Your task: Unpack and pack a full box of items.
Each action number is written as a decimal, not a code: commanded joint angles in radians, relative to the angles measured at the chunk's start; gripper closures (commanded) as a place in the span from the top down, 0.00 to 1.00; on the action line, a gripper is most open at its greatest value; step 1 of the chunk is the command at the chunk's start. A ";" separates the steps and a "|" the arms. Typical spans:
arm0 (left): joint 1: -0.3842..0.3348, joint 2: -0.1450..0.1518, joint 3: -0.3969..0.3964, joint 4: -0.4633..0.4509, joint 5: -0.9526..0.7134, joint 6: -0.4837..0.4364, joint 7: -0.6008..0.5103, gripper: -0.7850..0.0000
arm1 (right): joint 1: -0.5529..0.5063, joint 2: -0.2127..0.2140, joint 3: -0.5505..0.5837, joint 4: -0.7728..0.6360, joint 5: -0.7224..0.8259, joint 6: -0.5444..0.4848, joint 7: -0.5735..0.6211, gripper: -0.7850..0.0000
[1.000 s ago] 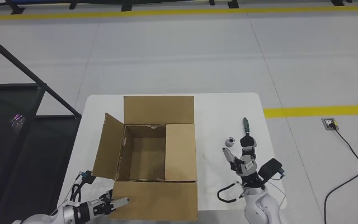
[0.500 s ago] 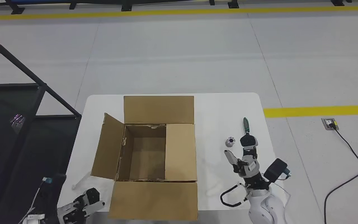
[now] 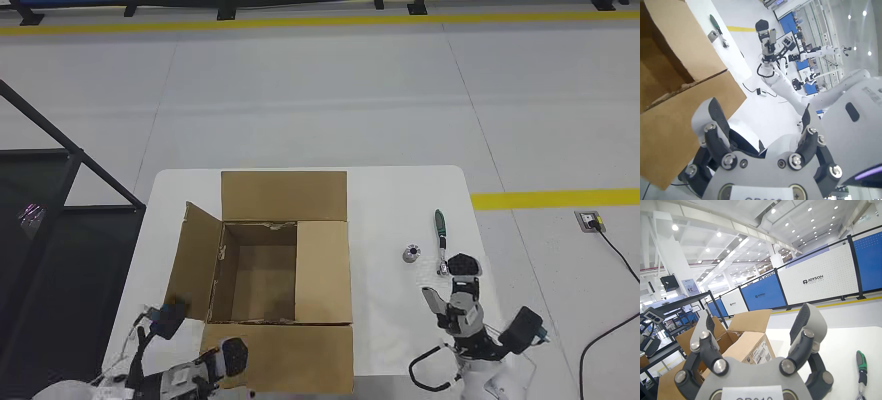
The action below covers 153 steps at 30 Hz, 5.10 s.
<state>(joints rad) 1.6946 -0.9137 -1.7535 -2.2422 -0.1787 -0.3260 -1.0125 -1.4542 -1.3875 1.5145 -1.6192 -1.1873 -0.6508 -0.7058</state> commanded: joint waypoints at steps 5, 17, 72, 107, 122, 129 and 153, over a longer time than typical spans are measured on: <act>-0.264 -0.013 0.252 0.070 0.238 0.195 0.181 1.00 | -0.039 0.004 0.031 0.031 0.023 0.015 -0.091 1.00; -0.264 -0.013 0.252 0.070 0.238 0.195 0.181 1.00 | -0.039 0.004 0.031 0.031 0.023 0.015 -0.091 1.00; -0.852 -0.154 0.790 0.563 0.034 0.164 0.269 1.00 | -0.095 0.024 0.044 -0.041 0.091 0.054 -0.053 1.00; -1.033 -0.281 0.900 0.738 -0.015 0.091 0.225 1.00 | -0.102 0.044 0.051 -0.043 0.151 -0.121 -0.025 1.00; -0.410 -0.139 0.099 0.203 -0.058 -0.004 0.138 1.00 | -0.041 0.048 -0.080 -0.178 0.060 -0.086 0.277 1.00; -0.204 -0.133 -0.132 0.234 -0.102 -0.069 0.185 1.00 | 0.010 0.048 -0.086 -0.163 0.227 0.054 0.532 1.00; -0.094 -0.143 -0.203 0.317 -0.078 0.006 0.420 1.00 | 0.167 0.082 -0.040 -0.214 0.520 0.411 1.294 1.00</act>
<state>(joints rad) 1.6019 -1.0568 -1.9600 -1.9232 -0.2552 -0.3174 -0.5931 -1.3013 -1.3051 1.4835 -1.8393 -0.6715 -0.2588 0.5643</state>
